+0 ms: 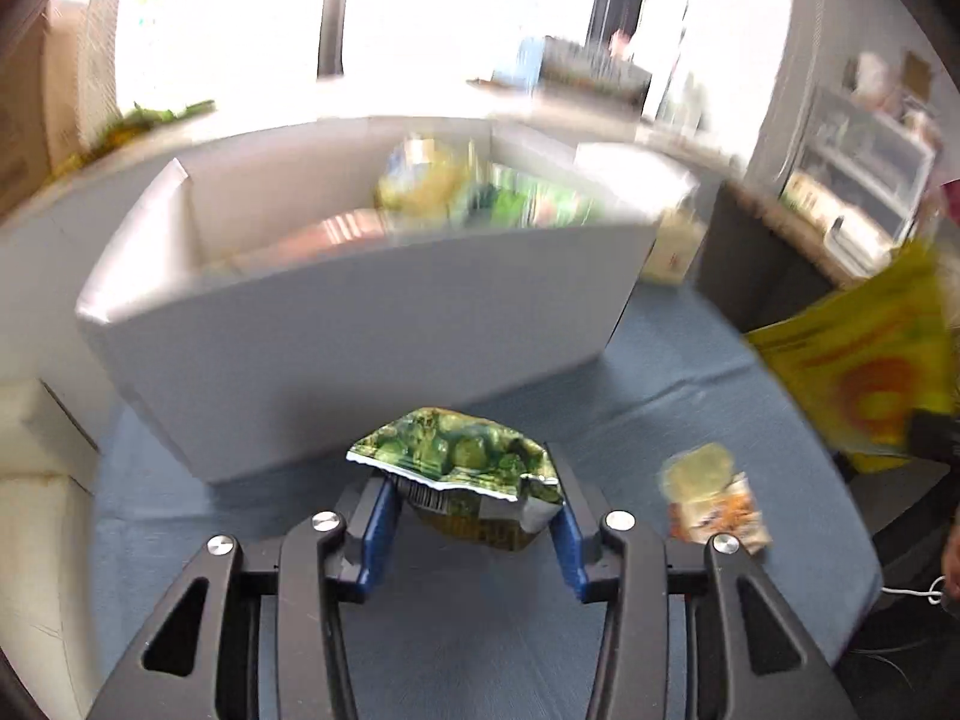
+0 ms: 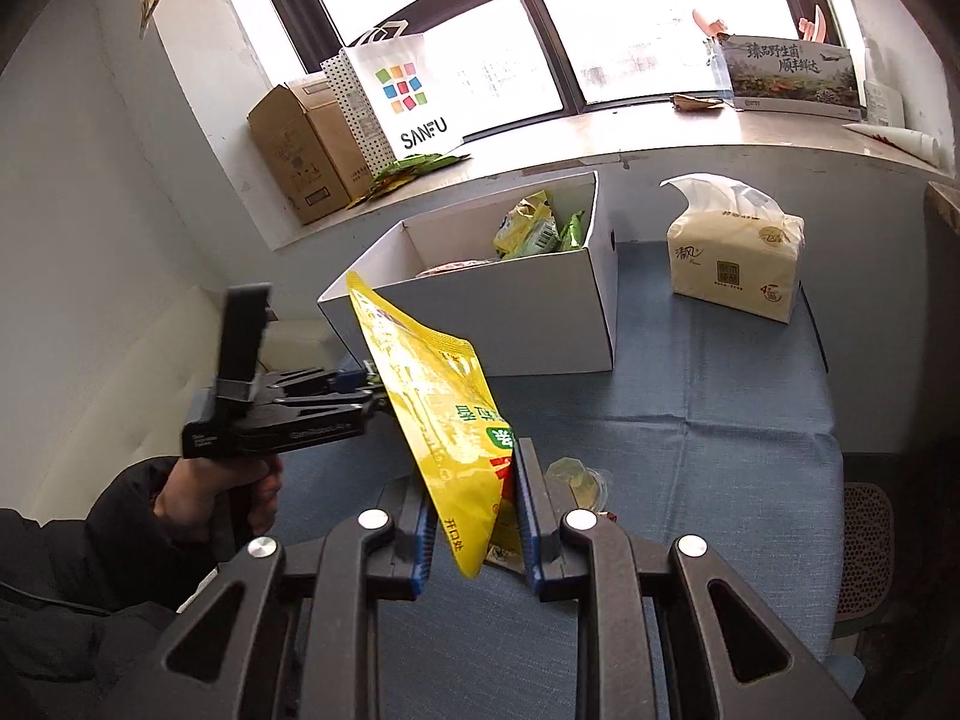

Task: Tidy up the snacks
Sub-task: 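Carry both packs over the white box and release them inside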

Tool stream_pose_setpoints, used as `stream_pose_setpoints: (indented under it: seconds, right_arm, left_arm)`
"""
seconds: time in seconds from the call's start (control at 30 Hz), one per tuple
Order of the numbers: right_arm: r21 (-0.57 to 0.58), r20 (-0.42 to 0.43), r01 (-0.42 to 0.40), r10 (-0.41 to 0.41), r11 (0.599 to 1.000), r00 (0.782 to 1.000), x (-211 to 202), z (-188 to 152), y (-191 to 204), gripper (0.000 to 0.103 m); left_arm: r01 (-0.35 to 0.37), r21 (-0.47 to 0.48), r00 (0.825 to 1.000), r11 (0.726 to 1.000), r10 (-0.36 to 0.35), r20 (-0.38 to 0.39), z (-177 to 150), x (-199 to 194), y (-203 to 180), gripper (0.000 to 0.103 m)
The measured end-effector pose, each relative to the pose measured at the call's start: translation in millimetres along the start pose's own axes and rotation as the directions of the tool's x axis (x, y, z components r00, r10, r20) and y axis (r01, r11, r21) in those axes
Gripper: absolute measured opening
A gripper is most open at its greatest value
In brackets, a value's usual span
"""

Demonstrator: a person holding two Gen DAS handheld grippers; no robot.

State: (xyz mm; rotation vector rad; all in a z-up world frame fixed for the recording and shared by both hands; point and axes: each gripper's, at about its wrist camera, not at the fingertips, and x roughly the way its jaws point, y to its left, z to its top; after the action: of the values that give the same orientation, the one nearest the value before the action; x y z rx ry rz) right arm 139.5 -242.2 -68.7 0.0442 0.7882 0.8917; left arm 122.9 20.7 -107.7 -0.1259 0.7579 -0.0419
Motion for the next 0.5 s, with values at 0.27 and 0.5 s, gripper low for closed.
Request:
stream_pose_setpoints:
  seconds: [0.27,0.5]
  right_arm:
    - [-0.024,0.068,-0.021,0.022,0.999,0.997,18,39,22,0.024]
    - [-0.015,0.120,-0.008,0.010,1.000,0.993,64,124,46,0.025]
  left_arm:
    - [0.020,0.007,0.959,1.000,-0.022,0.284,36,-106,28,0.049]
    - [-0.018,-0.039,0.956,0.999,0.028,0.291,110,-88,74,0.049]
